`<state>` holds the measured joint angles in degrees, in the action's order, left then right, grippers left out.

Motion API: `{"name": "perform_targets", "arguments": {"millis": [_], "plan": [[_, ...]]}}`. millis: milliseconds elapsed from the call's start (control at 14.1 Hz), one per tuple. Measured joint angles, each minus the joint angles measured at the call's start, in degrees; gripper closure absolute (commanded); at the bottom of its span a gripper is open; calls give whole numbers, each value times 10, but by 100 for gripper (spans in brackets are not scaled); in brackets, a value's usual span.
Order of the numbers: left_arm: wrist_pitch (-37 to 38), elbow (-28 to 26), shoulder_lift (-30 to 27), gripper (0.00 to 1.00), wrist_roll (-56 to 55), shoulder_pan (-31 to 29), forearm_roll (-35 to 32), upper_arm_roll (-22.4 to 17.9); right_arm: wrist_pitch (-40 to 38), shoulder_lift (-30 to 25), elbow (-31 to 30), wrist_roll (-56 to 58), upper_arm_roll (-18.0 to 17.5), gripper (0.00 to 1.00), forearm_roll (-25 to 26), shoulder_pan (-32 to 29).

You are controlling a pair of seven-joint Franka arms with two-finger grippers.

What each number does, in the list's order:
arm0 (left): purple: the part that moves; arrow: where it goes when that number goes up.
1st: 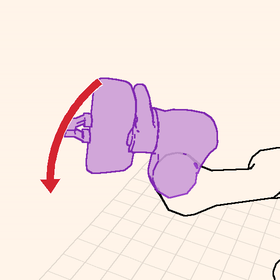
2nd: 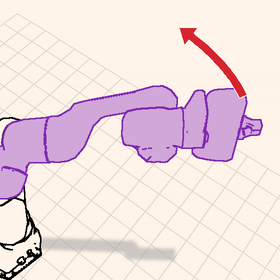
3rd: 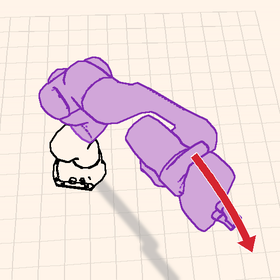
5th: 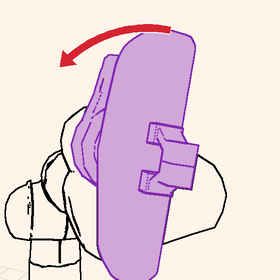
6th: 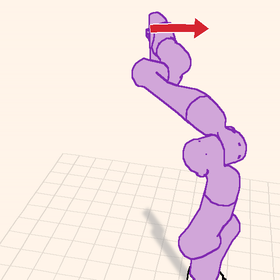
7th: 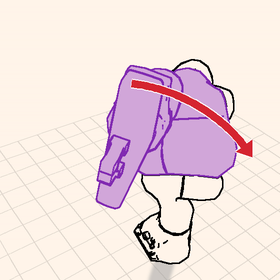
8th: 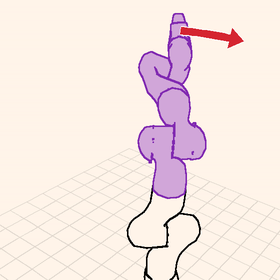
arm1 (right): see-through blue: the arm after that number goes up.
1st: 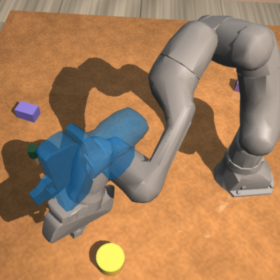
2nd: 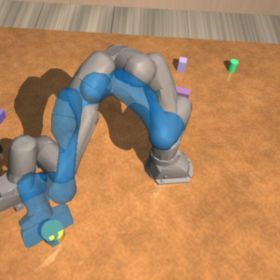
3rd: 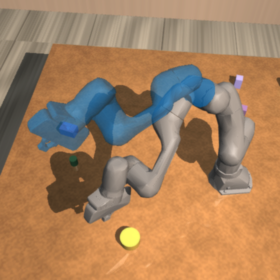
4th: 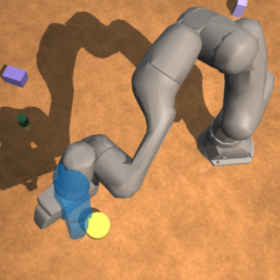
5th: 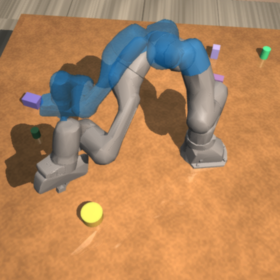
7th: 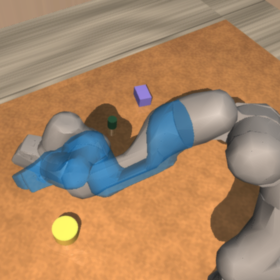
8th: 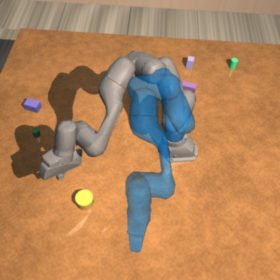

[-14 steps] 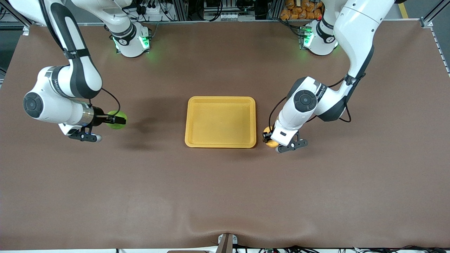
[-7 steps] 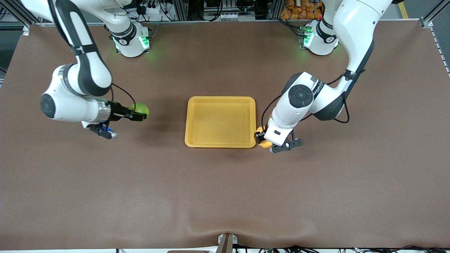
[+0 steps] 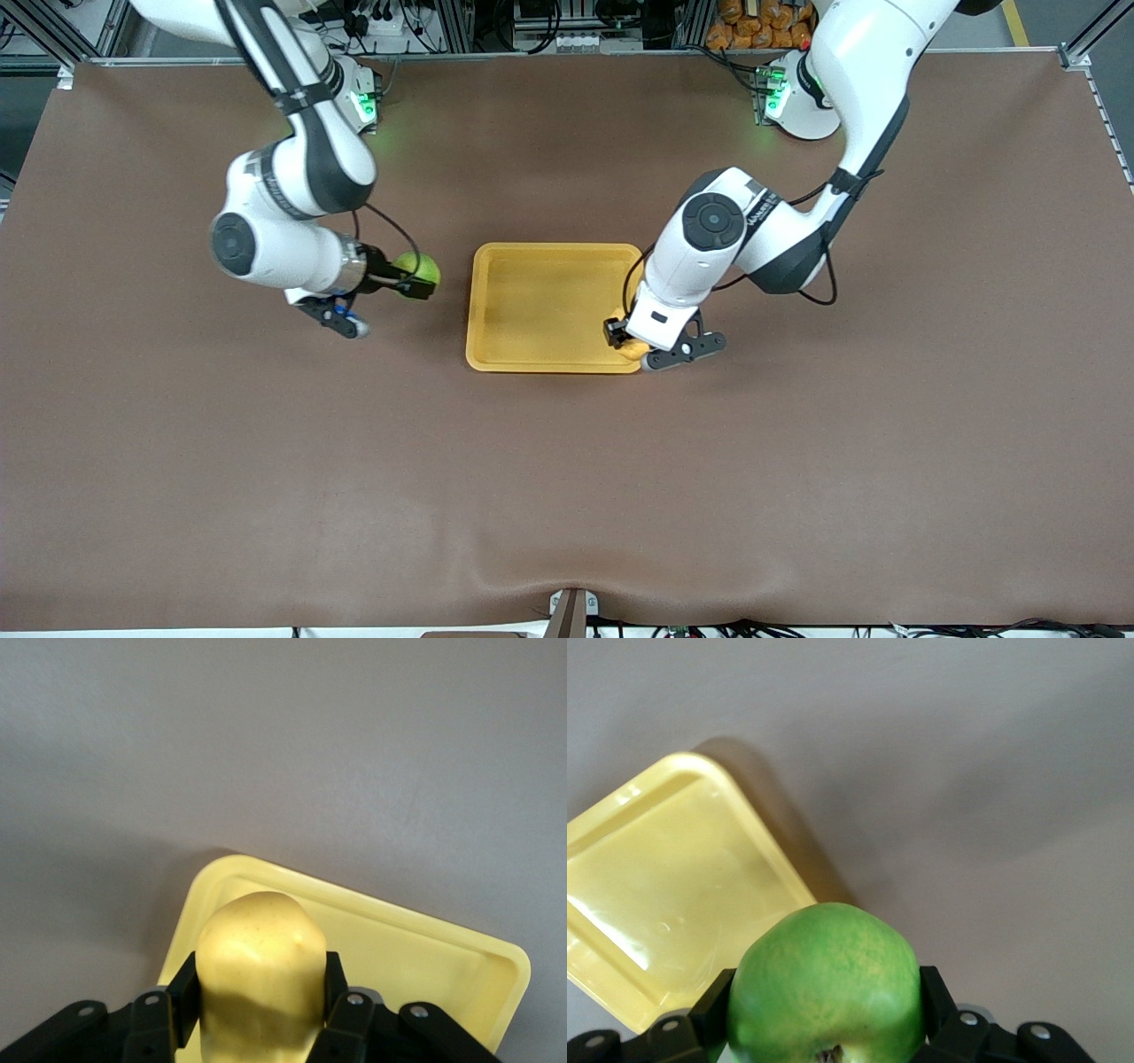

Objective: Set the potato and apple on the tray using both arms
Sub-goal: 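Lift the apple with the right gripper while the left gripper lifts the potato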

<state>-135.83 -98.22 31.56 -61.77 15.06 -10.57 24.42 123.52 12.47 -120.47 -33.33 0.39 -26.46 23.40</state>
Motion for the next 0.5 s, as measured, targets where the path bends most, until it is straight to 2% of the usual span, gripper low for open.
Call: {"name": "perform_targets", "arguments": {"millis": [498], "plan": [[0,22,41,100,-28,30,0,0,218,80,-4,26,-1,81,0,152]]}}
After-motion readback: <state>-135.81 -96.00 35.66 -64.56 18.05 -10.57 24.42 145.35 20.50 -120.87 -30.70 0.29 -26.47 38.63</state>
